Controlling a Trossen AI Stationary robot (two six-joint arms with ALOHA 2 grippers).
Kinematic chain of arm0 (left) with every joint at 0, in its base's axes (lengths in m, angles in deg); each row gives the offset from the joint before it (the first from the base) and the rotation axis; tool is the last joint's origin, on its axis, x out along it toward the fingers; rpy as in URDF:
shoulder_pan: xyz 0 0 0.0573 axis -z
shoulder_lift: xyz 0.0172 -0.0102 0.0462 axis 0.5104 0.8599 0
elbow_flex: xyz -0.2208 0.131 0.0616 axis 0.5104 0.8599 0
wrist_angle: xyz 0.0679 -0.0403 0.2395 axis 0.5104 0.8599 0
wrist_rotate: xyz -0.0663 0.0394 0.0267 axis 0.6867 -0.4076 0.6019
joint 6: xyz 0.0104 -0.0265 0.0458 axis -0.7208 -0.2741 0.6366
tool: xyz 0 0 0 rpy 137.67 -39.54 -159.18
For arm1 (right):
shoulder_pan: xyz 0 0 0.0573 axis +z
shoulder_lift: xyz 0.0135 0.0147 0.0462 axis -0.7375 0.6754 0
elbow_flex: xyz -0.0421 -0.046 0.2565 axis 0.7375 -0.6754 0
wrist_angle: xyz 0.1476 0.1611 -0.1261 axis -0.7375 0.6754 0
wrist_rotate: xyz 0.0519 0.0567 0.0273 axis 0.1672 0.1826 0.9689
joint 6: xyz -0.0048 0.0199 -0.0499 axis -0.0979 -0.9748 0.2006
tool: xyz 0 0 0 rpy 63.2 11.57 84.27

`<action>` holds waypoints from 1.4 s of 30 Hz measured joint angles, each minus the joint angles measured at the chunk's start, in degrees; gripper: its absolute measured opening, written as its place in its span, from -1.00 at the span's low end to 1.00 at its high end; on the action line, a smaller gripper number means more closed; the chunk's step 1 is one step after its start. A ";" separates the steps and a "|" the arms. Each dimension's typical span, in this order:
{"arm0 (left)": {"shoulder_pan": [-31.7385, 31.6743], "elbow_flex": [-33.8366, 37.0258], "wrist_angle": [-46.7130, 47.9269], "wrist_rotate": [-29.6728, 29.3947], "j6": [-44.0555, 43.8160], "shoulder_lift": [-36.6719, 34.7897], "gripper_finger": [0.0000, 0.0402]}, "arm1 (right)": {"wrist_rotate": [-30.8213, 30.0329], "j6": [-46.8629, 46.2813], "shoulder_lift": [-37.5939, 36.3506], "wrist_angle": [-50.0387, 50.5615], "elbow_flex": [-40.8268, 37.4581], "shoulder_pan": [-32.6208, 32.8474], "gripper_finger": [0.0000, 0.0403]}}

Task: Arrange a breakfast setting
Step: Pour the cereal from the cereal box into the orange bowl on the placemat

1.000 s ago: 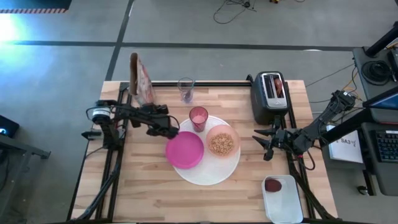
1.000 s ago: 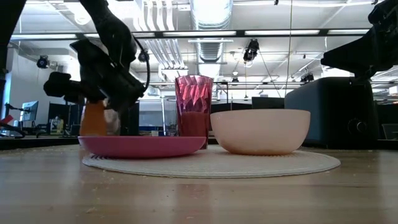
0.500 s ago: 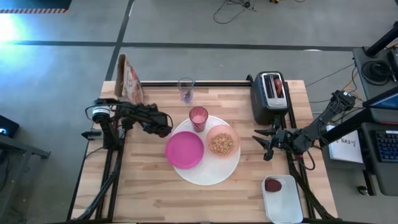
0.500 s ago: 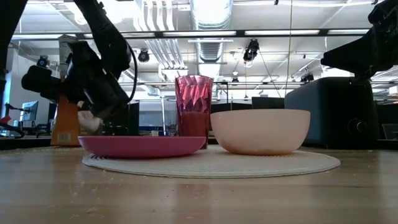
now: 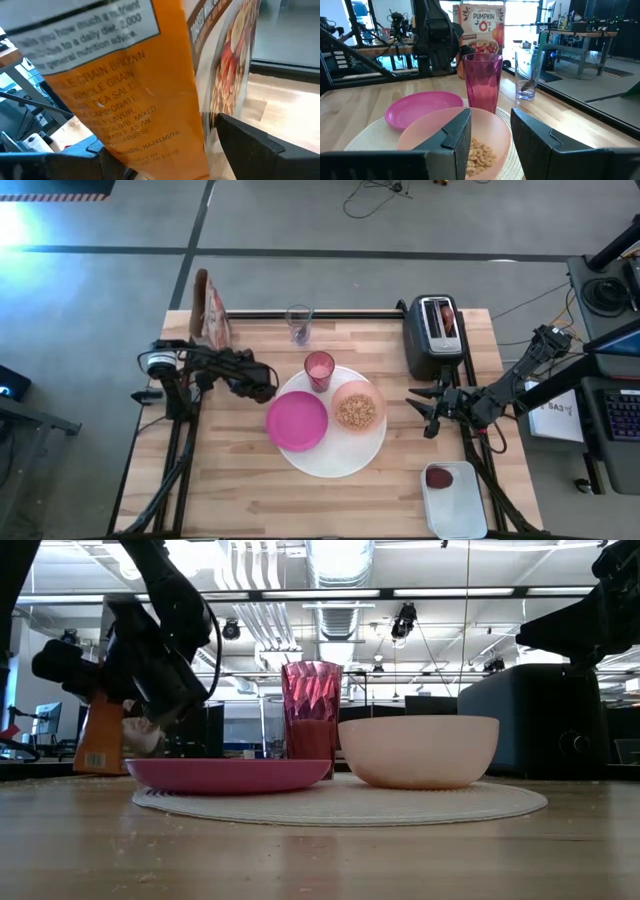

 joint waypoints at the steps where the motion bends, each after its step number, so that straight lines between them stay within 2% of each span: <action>1: 0.41 0.00 0.06 0.13 0.66 -0.31 0.30 | -0.02 -0.04 -0.02 0.00 -0.02 0.00 -0.37; 9: 1.96 0.05 0.07 -1.15 5.27 -2.61 0.30 | -0.02 0.02 0.00 0.00 -0.02 0.00 -0.37; 23: 2.02 0.19 0.02 -3.14 6.90 -5.58 0.30 | -0.02 0.00 -0.02 0.00 -0.02 0.02 -0.37; 28: 2.02 0.52 0.02 -4.18 8.17 -10.39 0.30 | -0.02 0.00 -0.01 -0.01 0.00 0.01 -0.37; 42: 2.02 -1.91 0.02 -9.88 24.31 -28.73 0.30 | -0.02 0.00 -0.01 0.00 -0.01 0.02 -0.37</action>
